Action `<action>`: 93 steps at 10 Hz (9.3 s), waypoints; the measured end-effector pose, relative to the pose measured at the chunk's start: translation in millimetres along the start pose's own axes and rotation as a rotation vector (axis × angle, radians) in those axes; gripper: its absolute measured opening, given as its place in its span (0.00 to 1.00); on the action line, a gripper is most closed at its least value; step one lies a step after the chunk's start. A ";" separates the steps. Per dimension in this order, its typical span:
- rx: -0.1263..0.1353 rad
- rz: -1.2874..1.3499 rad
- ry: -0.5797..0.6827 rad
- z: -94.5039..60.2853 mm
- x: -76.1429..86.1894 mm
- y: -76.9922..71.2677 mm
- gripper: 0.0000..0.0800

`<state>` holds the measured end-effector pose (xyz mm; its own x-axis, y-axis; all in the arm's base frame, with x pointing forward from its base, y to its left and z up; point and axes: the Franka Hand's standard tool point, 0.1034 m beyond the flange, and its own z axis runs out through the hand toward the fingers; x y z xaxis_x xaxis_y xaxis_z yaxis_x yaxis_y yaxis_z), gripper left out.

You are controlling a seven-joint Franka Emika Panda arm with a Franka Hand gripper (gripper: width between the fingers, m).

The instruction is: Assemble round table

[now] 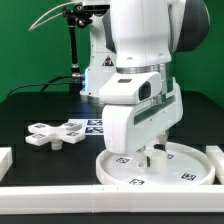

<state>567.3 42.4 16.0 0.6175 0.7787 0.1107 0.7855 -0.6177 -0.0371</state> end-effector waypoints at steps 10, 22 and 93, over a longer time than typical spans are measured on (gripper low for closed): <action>-0.056 0.286 0.005 -46.8 -41.8 -35.2 0.81; -0.009 1.173 0.006 -29.4 -46.5 -77.4 0.81; -0.154 0.897 0.274 -105.8 20.3 15.9 0.51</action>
Offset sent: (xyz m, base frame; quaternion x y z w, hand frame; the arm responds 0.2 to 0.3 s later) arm -0.0305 -0.0252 0.0343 -0.0579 -0.0278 0.0961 0.9933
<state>588.2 36.7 122.7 0.9418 -0.0337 0.3344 -0.0030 -0.9958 -0.0918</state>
